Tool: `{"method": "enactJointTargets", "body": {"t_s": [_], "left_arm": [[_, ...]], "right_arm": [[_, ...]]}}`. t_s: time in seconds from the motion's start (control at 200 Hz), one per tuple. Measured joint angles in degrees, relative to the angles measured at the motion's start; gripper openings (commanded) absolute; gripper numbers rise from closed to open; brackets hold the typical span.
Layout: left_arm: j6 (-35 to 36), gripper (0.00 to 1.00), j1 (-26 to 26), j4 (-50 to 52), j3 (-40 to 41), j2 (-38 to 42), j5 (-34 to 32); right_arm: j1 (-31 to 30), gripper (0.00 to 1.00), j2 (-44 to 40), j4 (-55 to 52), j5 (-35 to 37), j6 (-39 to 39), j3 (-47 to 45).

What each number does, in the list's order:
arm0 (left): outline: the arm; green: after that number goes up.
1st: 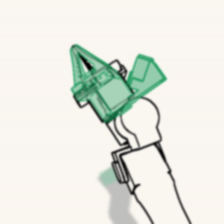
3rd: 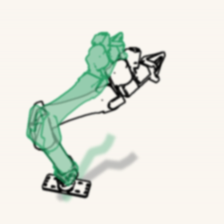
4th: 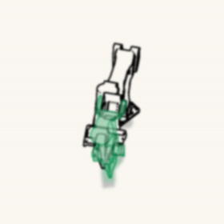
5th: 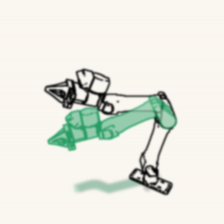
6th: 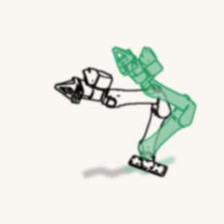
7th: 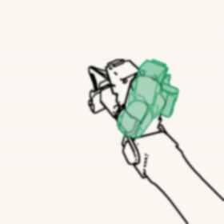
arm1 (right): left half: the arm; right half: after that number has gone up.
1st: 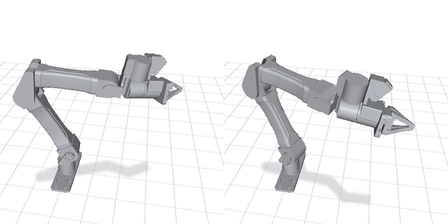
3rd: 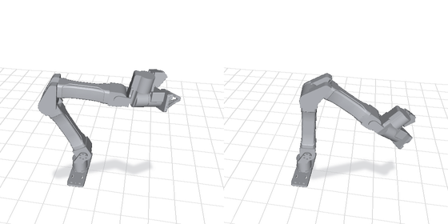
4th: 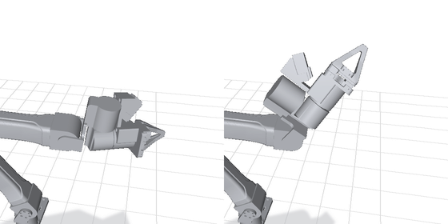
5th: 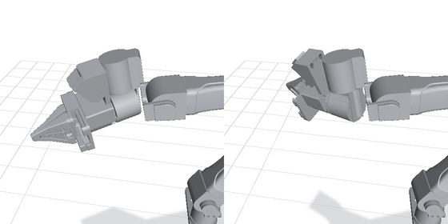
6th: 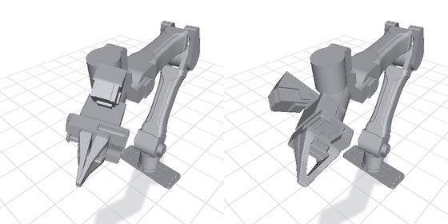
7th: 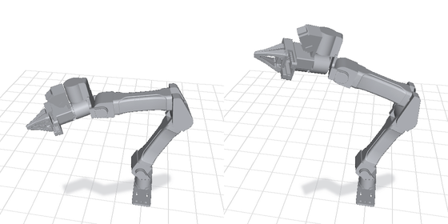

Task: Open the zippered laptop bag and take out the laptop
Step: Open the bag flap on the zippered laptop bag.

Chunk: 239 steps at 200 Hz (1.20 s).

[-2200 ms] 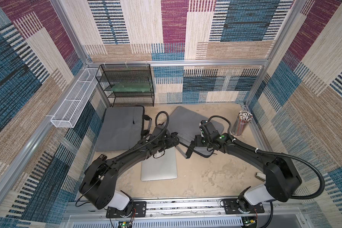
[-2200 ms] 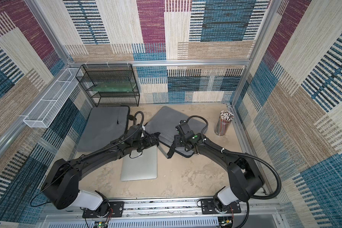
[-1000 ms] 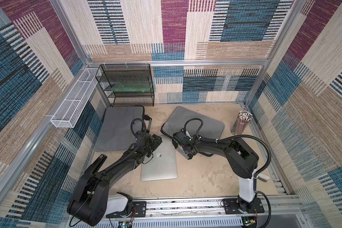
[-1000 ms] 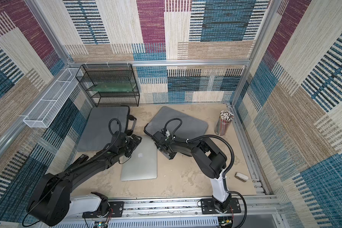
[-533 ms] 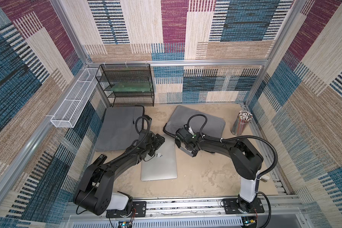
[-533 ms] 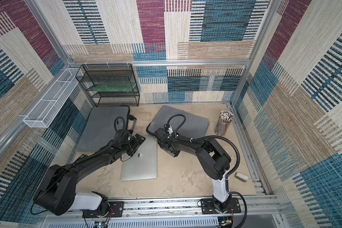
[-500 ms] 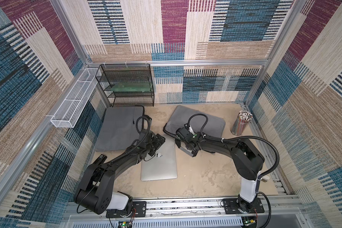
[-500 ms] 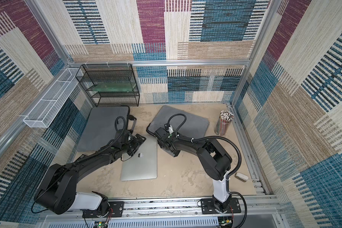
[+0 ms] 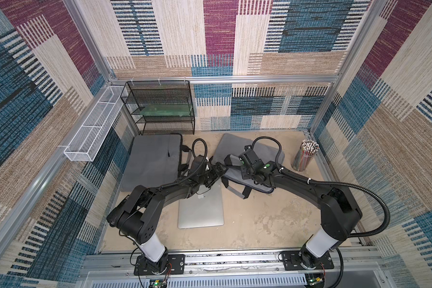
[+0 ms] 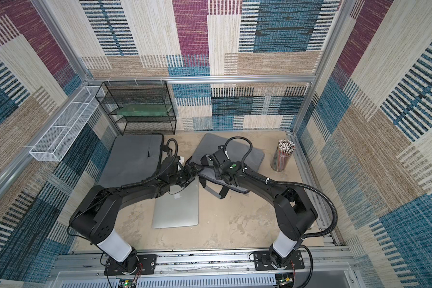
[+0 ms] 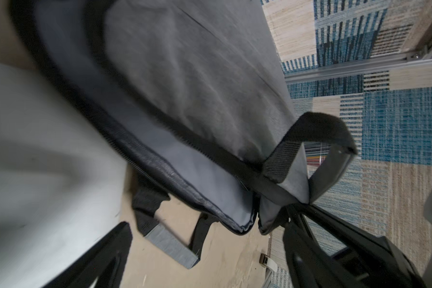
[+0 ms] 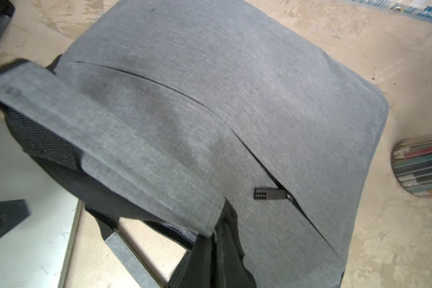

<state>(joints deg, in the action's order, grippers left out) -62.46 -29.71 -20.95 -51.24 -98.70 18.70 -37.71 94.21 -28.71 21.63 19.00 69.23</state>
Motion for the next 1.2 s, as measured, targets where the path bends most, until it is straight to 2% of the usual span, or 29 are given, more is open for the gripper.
{"method": "enactJointTargets", "body": {"t_s": [0.155, 0.195, 0.26, 0.341, 0.366, 0.456, 0.501, 0.561, 0.661, 0.826, 0.967, 1.127, 1.197], "left_arm": [[-2.99, 1.0, -1.29, -6.38, -4.94, -7.37, 1.16], [-3.54, 0.98, -1.53, -6.99, -6.34, -8.83, 1.14], [-3.91, 0.92, -1.66, -7.78, -8.46, -10.67, 1.16], [-4.44, 0.77, -1.84, -8.13, -10.4, -12.0, 1.09], [-4.59, 0.71, -1.92, -8.13, -10.91, -12.28, 1.09], [-4.87, 0.56, -1.92, -7.93, -12.41, -12.83, 1.05], [-4.92, 0.5, -1.92, -7.96, -12.96, -12.98, 0.9], [-5.05, 0.46, -1.97, -7.91, -13.38, -13.05, 0.92], [-5.09, 0.4, -2.01, -7.89, -13.81, -13.14, 0.92], [-5.29, 0.39, -2.27, -7.87, -14.6, -13.16, 1.01], [-5.44, 0.39, -2.49, -7.85, -14.99, -13.14, 1.18], [-6.32, 0.39, -2.56, -7.78, -14.84, -12.66, 1.27], [-6.32, 0.39, -2.56, -7.76, -14.43, -12.09, 1.36]], "right_arm": [[0.52, 0.0, -1.16, 1.18, -2.6, -0.04, -1.18], [0.5, 0.0, -1.36, 1.51, -3.19, -0.04, -1.53], [0.5, 0.0, -1.73, 2.08, -4.13, -0.04, -2.21], [0.44, 0.05, -2.49, 2.8, -4.7, -0.22, -3.23], [0.39, 0.07, -2.78, 3.04, -4.76, -0.22, -3.54], [0.42, 0.18, -3.72, 4.04, -5.18, -0.63, -4.68], [0.44, 0.27, -4.11, 4.7, -5.57, -0.85, -5.18], [0.39, 0.48, -4.52, 5.44, -6.23, -1.07, -5.9], [0.31, 0.58, -4.63, 7.02, -6.25, -2.34, -6.99], [0.11, 0.61, -4.2, 9.16, -6.12, -3.08, -8.74], [-1.03, 0.62, -2.56, 10.25, -3.13, -4.24, -9.38], [-0.57, 0.59, 0.35, 11.5, 1.66, -4.26, -9.01], [0.44, 0.55, 1.18, 12.55, 3.23, -4.26, -8.81]]}}
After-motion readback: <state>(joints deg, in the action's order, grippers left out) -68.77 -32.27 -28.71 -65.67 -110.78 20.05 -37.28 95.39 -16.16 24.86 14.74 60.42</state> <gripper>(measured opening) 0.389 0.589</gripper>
